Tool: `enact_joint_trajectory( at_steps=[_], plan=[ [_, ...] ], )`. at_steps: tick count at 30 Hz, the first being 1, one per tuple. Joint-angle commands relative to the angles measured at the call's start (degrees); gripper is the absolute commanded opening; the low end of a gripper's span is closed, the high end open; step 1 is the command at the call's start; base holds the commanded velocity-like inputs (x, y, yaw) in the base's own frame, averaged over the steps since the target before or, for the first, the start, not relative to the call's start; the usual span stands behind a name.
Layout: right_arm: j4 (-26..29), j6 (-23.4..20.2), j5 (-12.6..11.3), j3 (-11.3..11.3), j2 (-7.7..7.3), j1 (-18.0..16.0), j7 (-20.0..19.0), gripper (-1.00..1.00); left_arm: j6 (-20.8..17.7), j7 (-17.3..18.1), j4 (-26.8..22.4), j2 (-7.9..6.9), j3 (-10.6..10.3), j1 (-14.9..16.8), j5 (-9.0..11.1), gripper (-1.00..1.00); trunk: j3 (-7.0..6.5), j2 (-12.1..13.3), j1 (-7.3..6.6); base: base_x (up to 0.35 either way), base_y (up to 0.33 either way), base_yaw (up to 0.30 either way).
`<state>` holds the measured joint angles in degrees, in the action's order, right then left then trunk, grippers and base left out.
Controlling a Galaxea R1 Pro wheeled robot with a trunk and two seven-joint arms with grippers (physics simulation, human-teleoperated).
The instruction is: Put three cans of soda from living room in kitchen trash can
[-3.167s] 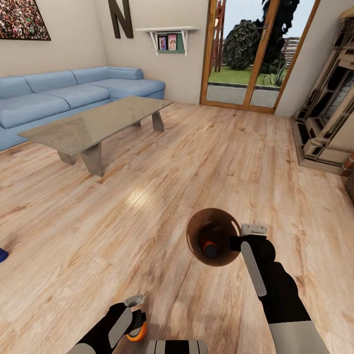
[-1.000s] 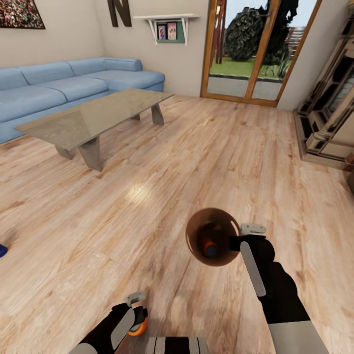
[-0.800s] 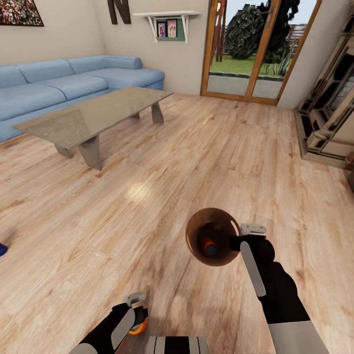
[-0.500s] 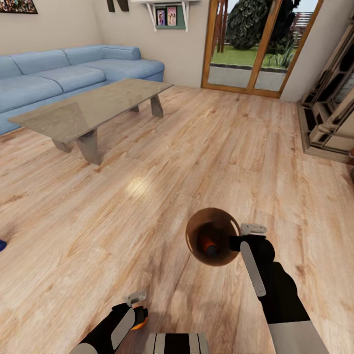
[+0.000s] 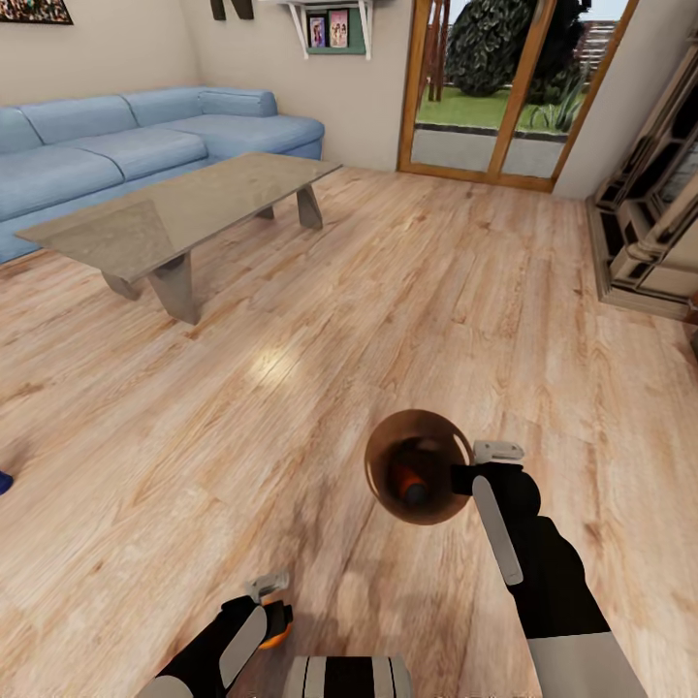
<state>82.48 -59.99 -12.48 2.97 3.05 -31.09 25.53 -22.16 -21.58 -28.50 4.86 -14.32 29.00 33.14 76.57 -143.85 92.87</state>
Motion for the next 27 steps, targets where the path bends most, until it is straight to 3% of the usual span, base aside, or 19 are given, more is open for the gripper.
enact_joint_trajectory(
  at_steps=[1, 6, 27],
  plan=[
    [0.05, -0.01, -0.3, 0.01, -0.01, -0.03, -0.31, -1.0, 0.0, 0.01, -0.01, 0.01, 0.0, 0.0, -0.01, 1.0, 0.22, -0.02, 0.02, 0.0, 0.0, 0.0],
    [0.05, -0.01, -0.27, 0.02, 0.0, -0.03, -0.31, -1.0, 0.01, 0.09, -0.04, 0.05, 0.0, 0.0, -0.01, 1.0, 1.33, -0.09, 0.15, 0.0, 0.0, 0.0],
    [0.05, -0.01, -0.29, 0.02, 0.03, -0.02, -0.31, -1.0, 0.4, 0.66, -0.15, 0.06, 0.0, 0.08, -0.01, 1.0, 1.33, -0.09, 0.15, 0.0, 0.0, 0.0]
  ],
)
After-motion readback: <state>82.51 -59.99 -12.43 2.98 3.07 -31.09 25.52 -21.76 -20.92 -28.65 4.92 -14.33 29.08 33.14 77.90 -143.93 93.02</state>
